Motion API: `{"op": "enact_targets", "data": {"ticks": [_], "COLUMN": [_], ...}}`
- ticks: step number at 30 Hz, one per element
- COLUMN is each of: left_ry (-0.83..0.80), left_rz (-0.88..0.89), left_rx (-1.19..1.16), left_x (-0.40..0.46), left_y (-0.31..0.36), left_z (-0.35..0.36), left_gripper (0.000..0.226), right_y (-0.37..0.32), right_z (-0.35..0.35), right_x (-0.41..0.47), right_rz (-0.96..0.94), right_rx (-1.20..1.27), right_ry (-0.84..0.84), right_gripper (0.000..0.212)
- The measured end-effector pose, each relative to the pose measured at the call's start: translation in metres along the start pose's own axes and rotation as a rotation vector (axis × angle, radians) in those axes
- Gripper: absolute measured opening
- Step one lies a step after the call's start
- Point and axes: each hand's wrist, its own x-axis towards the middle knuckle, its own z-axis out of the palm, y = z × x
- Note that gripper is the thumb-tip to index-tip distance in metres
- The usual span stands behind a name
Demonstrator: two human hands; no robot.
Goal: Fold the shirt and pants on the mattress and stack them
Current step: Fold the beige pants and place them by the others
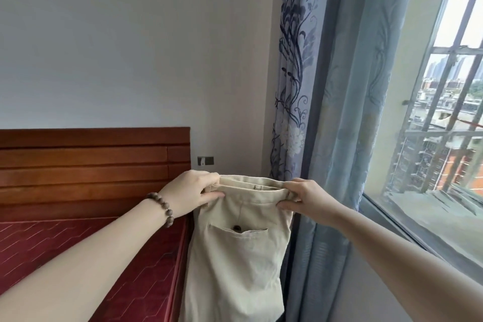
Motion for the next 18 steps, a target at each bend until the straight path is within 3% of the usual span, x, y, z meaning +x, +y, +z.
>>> {"op": "enact_targets", "data": {"ticks": [1, 4, 7, 11, 15, 18], "left_ry": [-0.037, -0.101, -0.074, 0.045, 0.165, 0.308], "left_rz": [-0.01, -0.06, -0.123, -0.223, -0.369, -0.466], "left_rx": [0.018, 0.036, -0.108, -0.304, -0.699, -0.958], "left_x": [-0.003, -0.013, -0.022, -0.021, -0.012, 0.0], "left_y": [-0.002, -0.005, -0.007, -0.009, 0.0, 0.012], "left_z": [-0.003, -0.008, -0.01, -0.01, -0.006, -0.001], "left_gripper": [0.035, 0.043, 0.042, 0.034, 0.02, 0.019], "right_y": [-0.003, -0.011, -0.016, -0.021, -0.026, -0.029], "right_z": [0.004, 0.017, 0.02, 0.005, -0.01, -0.019], "right_x": [0.002, 0.008, 0.011, 0.017, 0.019, 0.025], "right_rz": [-0.005, 0.062, 0.111, 0.195, 0.234, 0.253], "right_rx": [0.003, 0.063, 0.243, 0.569, 1.05, 1.129], "right_ry": [0.025, 0.121, 0.192, 0.191, 0.186, 0.277], "right_gripper": [0.015, 0.031, 0.025, 0.051, 0.01, 0.006]}}
